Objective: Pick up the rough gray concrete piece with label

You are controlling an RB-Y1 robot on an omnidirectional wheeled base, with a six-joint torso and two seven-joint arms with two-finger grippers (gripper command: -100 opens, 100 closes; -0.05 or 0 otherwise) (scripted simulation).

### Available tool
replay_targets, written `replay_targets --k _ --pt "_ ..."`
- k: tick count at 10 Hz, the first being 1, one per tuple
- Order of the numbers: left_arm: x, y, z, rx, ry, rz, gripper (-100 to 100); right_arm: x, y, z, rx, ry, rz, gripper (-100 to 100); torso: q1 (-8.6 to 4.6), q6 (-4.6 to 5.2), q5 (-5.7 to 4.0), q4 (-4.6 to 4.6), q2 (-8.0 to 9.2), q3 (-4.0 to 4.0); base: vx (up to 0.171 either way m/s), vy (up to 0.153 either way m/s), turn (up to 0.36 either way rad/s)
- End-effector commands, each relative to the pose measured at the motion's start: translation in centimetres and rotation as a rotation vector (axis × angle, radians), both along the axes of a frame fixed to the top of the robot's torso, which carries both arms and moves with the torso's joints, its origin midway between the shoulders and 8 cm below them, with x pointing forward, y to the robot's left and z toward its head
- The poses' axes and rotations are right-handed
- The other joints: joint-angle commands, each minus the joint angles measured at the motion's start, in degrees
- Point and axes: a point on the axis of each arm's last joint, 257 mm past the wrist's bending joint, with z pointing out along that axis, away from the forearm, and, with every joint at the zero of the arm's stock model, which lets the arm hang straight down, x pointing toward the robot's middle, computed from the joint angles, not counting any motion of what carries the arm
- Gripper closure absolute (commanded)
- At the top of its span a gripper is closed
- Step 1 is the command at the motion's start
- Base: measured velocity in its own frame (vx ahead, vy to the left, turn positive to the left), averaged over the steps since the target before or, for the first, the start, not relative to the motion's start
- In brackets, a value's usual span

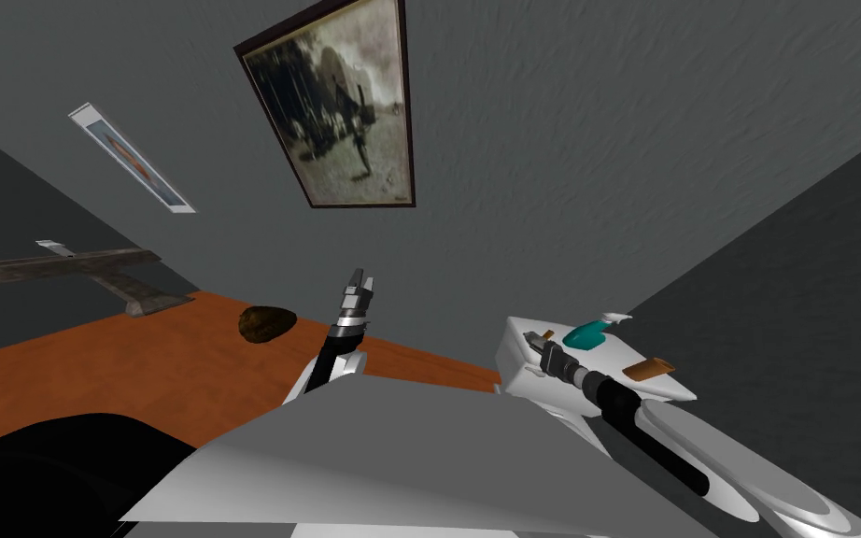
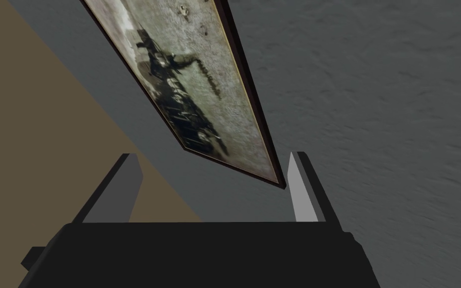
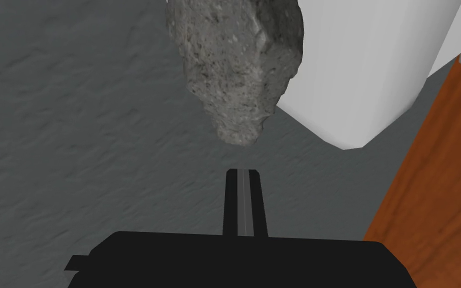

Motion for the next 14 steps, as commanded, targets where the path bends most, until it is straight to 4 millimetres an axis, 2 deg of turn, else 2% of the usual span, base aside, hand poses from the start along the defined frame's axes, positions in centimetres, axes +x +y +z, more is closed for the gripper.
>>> replay_targets --k 1,14 --pt "0.0 0.0 0.0 0.000 0.000 0.000 0 -0.6 -0.5 0.2 -0.022 0.025 0.026 -100 0.00 0.00 0.00 0.00 0.00 0.00 0.054 0.018 -0.043" --pt "0.0 0.0 0.0 0.000 0.000 0.000 0 -5.1 -2.5 1.0 -0.166 0.234 0.213 -100 0.01 -0.02 -0.01 -0.04 -0.15 -0.09 0.051 0.000 -0.033"
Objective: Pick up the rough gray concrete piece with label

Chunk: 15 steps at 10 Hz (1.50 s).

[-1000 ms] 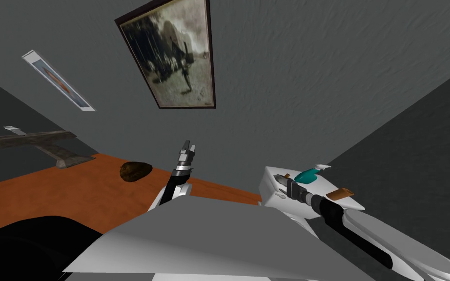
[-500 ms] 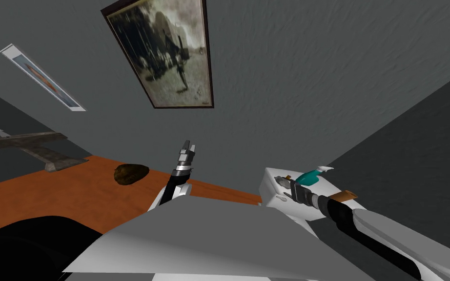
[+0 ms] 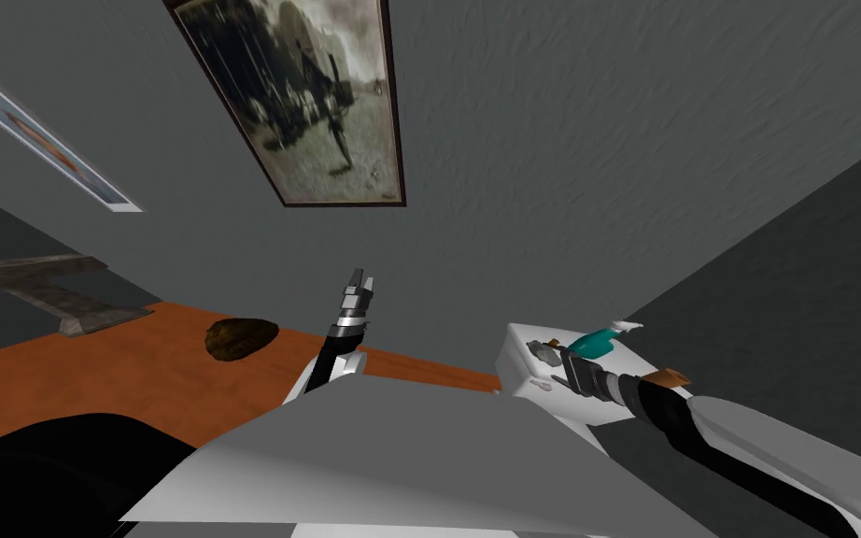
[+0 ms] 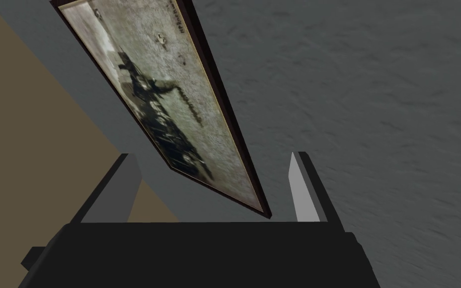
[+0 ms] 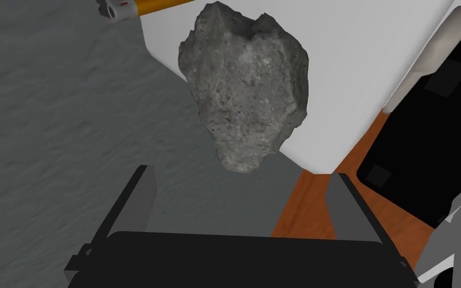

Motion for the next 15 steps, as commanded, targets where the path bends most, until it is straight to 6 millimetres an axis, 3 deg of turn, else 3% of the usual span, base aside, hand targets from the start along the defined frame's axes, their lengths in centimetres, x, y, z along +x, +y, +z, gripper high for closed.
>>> replay_targets --k 1,9,10,11,15 --pt "0.0 0.0 0.0 0.000 0.000 0.000 0 -0.6 -0.1 0.1 -0.018 0.033 0.026 -100 0.00 0.00 0.00 0.00 0.00 0.00 0.047 -0.006 -0.034" --pt "0.0 0.0 0.0 0.000 0.000 0.000 0 -2.6 -0.7 0.4 -0.072 0.147 0.107 -100 0.03 0.00 0.00 0.00 0.00 0.00 0.044 0.004 -0.029" --pt "0.0 0.0 0.0 0.000 0.000 0.000 0 -2.6 -0.6 0.4 -0.072 0.149 0.108 0 0.02 -0.01 -0.01 0.01 0.08 0.04 0.000 0.000 0.000" --pt "0.0 0.0 0.0 0.000 0.000 0.000 0 -2.8 -2.0 0.0 -0.072 0.150 0.079 -100 0.01 0.00 -0.01 0.03 0.15 0.08 -0.037 0.029 0.180" --pt "0.0 0.0 0.0 0.000 0.000 0.000 0 -3.2 -4.7 -0.7 -0.068 0.151 0.020 -100 0.11 -0.01 0.01 0.09 0.40 0.23 -0.056 0.033 0.169"
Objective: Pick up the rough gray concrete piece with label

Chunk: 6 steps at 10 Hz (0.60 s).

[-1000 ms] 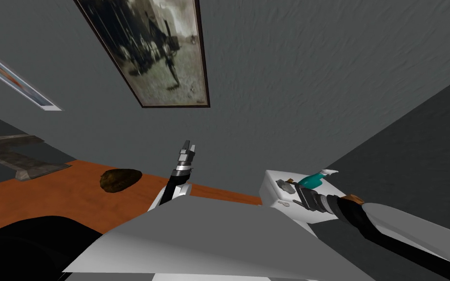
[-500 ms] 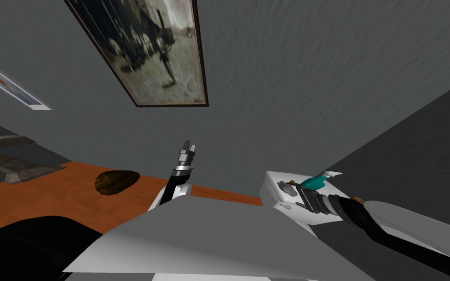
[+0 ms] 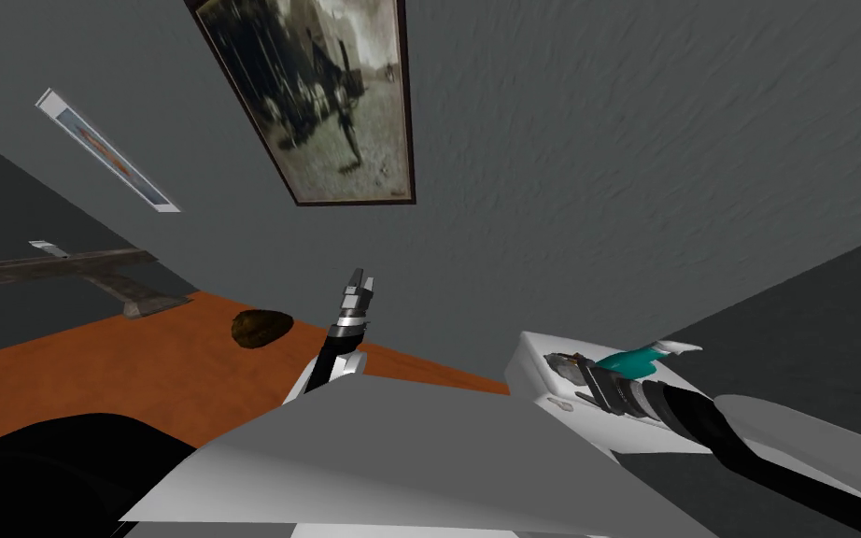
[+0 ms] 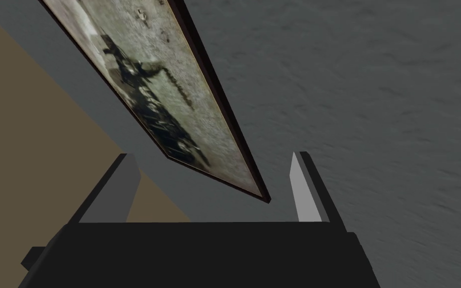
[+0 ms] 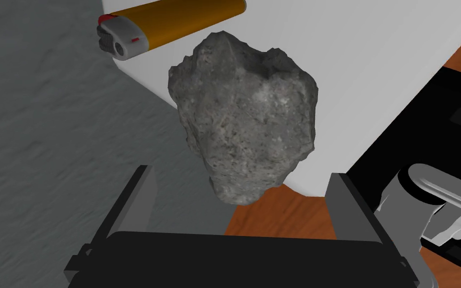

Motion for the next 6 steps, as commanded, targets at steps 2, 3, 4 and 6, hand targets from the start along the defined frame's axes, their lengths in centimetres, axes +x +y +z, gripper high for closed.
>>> replay_targets --k 2,3,4,6 --pt "0.0 0.0 0.0 0.000 0.000 0.000 0 -0.3 -1.8 -0.5 0.001 0.000 -0.037 -100 -0.02 0.01 0.00 0.00 0.00 0.00 -0.051 0.027 0.134" --pt "0.0 0.0 0.0 0.000 0.000 0.000 0 -0.5 -2.4 -0.7 0.002 -0.001 -0.051 -100 -0.02 0.00 0.00 0.00 0.01 0.01 -0.049 0.035 0.145" --pt "0.0 0.0 0.0 0.000 0.000 0.000 0 -0.6 -3.0 -0.9 0.002 -0.001 -0.065 -100 0.00 0.01 0.00 0.00 0.00 0.00 -0.040 0.039 0.163" --pt "0.0 0.0 0.0 0.000 0.000 0.000 0 -0.6 -2.7 -0.8 0.002 -0.001 -0.058 100 -0.05 0.04 0.00 -0.01 -0.08 -0.04 -0.008 0.007 0.014"
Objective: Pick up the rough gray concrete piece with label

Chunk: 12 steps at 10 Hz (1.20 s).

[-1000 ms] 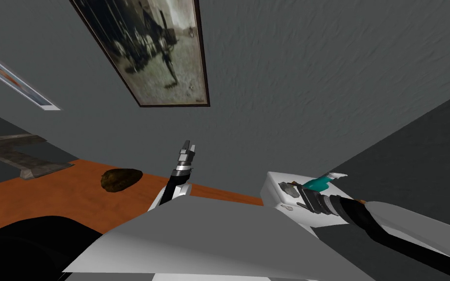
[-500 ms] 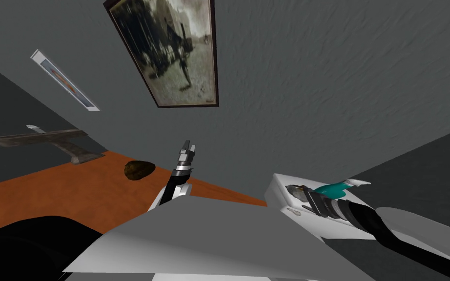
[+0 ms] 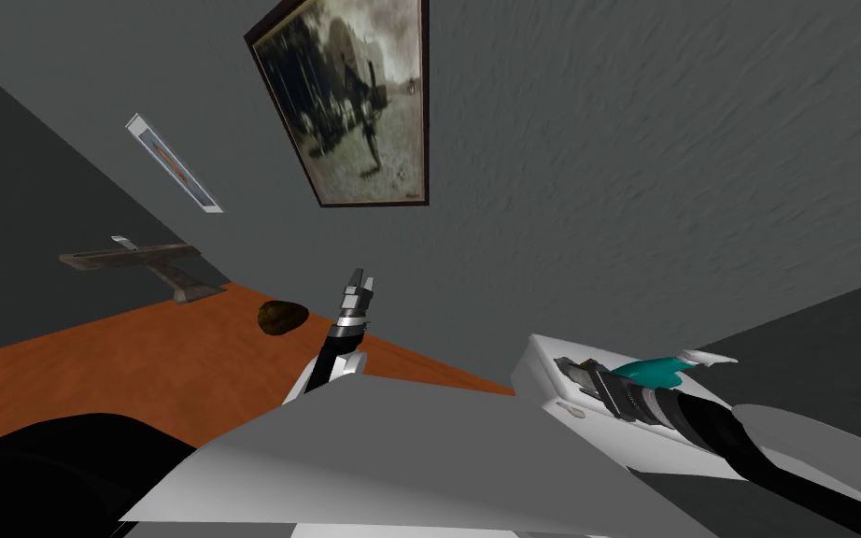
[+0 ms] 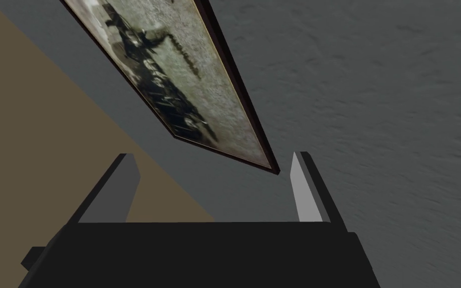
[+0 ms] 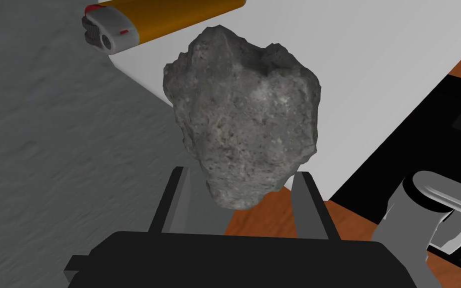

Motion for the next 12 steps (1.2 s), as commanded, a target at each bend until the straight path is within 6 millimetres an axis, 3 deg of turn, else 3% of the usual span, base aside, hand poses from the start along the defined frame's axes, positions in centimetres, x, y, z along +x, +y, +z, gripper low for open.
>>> replay_targets --k 1,4,5,6,12 --pt "0.0 0.0 0.0 0.000 0.000 0.000 0 0.0 0.0 0.0 0.000 0.000 0.000 100 0.00 0.00 0.00 0.00 0.00 0.00 0.000 0.000 0.000" --pt "0.0 0.0 0.0 0.000 0.000 0.000 0 0.0 0.0 0.0 0.001 0.000 0.000 100 -0.02 0.00 0.02 -0.01 -0.05 -0.03 0.000 0.000 0.000" --pt "0.0 0.0 0.0 0.000 0.000 0.000 0 0.0 0.0 0.0 0.001 0.001 0.000 0 -0.01 0.00 0.02 0.00 -0.05 -0.02 0.000 0.000 0.000" --pt "0.0 0.0 0.0 0.000 0.000 0.000 0 0.4 0.9 0.3 -0.001 0.000 0.021 100 -0.01 0.00 0.02 0.00 -0.04 -0.02 0.030 -0.023 -0.204" --pt "0.0 0.0 0.0 0.000 0.000 0.000 0 1.1 4.8 1.5 -0.001 0.001 0.108 100 -0.11 0.04 0.02 -0.02 -0.16 -0.09 0.052 -0.036 -0.153"
